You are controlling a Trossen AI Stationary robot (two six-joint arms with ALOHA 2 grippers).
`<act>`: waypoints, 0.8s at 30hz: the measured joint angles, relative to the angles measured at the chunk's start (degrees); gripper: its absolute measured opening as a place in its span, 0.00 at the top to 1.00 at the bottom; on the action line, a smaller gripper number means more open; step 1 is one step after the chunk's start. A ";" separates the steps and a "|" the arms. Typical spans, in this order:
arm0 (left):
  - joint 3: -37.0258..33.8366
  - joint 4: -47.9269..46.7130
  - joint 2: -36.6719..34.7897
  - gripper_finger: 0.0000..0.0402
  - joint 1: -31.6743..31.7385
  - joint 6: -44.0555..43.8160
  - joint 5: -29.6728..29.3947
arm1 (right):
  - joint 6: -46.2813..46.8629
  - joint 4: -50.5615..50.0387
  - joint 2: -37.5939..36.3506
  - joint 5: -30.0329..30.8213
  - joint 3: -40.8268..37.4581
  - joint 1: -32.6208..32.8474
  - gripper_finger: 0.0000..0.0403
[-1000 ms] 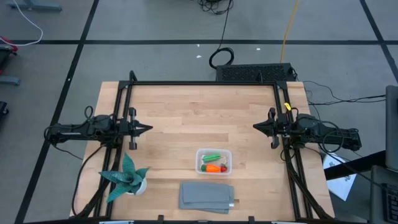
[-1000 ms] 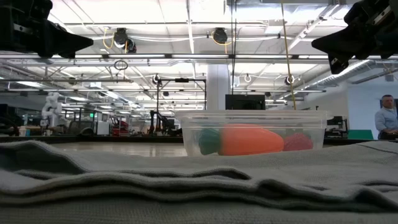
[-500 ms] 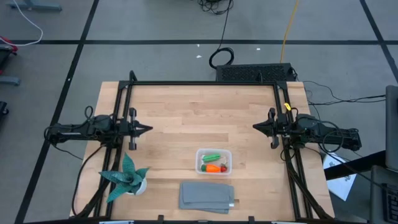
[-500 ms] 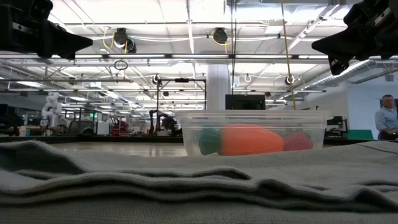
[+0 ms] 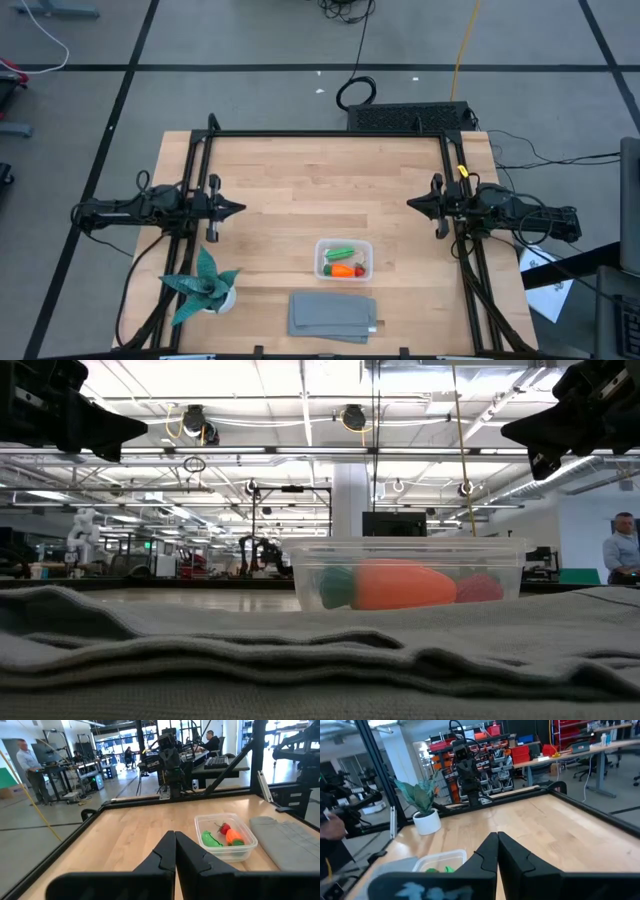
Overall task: Pick and placing Produce into tupperware
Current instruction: Return to Home Position
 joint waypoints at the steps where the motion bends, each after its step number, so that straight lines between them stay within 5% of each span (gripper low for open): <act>1: 0.00 0.00 0.00 0.99 0.00 -0.03 0.00 | 0.87 0.00 0.00 0.00 0.00 0.00 1.00; 24: 0.00 0.04 0.00 0.98 0.00 -0.09 -0.24 | 4.52 -0.19 0.00 0.00 0.00 0.00 1.00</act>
